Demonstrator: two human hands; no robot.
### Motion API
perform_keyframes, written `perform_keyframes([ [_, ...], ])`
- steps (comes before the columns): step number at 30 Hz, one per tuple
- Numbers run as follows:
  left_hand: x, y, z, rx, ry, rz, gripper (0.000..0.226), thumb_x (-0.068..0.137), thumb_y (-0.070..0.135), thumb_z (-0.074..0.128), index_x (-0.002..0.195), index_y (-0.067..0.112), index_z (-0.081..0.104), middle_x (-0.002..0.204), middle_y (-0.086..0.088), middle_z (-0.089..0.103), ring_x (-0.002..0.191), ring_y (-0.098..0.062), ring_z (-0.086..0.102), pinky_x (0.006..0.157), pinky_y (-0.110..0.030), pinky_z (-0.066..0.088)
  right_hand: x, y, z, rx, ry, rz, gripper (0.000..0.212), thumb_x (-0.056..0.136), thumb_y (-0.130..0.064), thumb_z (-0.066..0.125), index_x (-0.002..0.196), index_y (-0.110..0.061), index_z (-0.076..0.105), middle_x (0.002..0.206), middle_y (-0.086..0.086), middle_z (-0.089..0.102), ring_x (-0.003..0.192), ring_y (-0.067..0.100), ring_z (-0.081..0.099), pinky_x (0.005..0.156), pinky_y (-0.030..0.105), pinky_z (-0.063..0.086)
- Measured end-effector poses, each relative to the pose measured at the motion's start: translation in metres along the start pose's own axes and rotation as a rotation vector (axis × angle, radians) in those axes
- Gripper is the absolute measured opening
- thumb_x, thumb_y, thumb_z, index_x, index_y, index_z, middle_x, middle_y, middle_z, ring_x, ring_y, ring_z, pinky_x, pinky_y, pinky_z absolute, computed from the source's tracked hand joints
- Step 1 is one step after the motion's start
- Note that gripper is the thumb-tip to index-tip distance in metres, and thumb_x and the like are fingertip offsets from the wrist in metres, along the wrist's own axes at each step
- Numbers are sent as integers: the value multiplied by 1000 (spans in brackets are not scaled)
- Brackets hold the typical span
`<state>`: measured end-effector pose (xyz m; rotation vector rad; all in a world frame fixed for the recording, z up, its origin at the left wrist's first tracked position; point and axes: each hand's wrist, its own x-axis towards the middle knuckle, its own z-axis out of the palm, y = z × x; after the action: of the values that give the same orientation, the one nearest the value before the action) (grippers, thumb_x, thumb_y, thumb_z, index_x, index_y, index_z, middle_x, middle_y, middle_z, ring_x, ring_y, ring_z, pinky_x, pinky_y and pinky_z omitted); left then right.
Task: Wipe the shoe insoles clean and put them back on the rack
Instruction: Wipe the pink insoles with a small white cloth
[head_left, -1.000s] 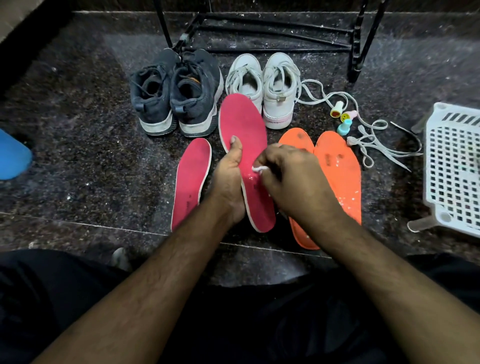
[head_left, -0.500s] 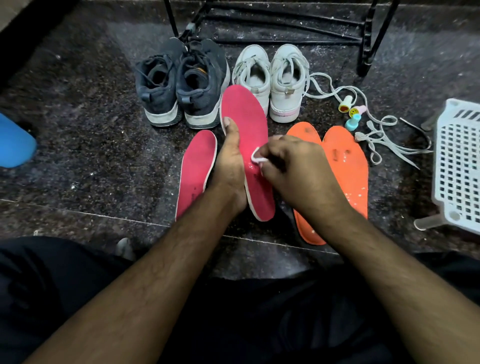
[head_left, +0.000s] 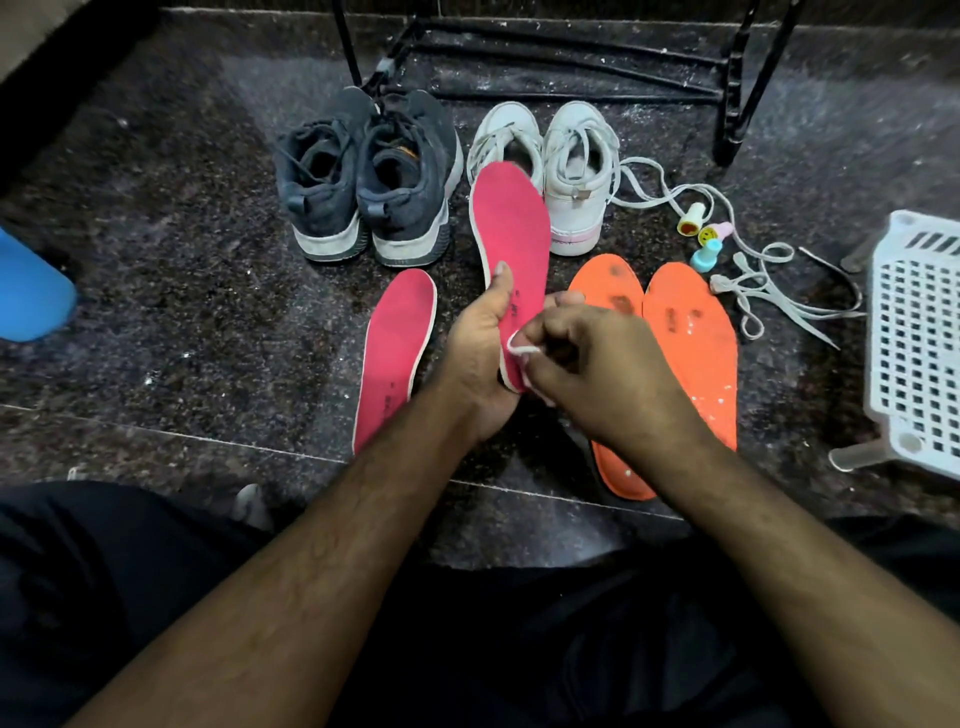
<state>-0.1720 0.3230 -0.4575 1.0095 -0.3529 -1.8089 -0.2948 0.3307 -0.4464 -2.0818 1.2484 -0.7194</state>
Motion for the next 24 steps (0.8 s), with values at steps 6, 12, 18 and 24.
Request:
perform_keyframes([
  [6,-5,-14,11,150,-80,-28,64,102,63,16,107,19,62,86,2,74,74,-13,69,67,-35,59,10,7,-11,-184,155,-50,12,80,-13,68,90,-15,74,84,5,67,79,21,62,76,30,43],
  [12,-4,-18,4,184,-151,-82,71,99,68,11,125,25,60,112,-1,71,86,-21,70,69,-44,59,21,13,-16,-130,179,80,12,84,-18,65,92,-18,74,85,1,73,80,17,67,77,31,50],
  [18,-3,-16,1,89,-192,-92,80,102,64,12,129,6,60,122,-11,67,114,-22,64,93,-38,54,-7,-1,-8,-25,91,75,9,83,-13,69,88,-21,70,71,-8,67,66,7,63,65,18,46],
  [24,-8,-20,0,140,-312,-97,60,104,59,13,127,25,56,103,4,72,81,-26,72,43,-39,55,28,20,-26,54,285,164,15,85,-20,62,96,-21,71,84,-5,71,74,13,68,73,41,58],
])
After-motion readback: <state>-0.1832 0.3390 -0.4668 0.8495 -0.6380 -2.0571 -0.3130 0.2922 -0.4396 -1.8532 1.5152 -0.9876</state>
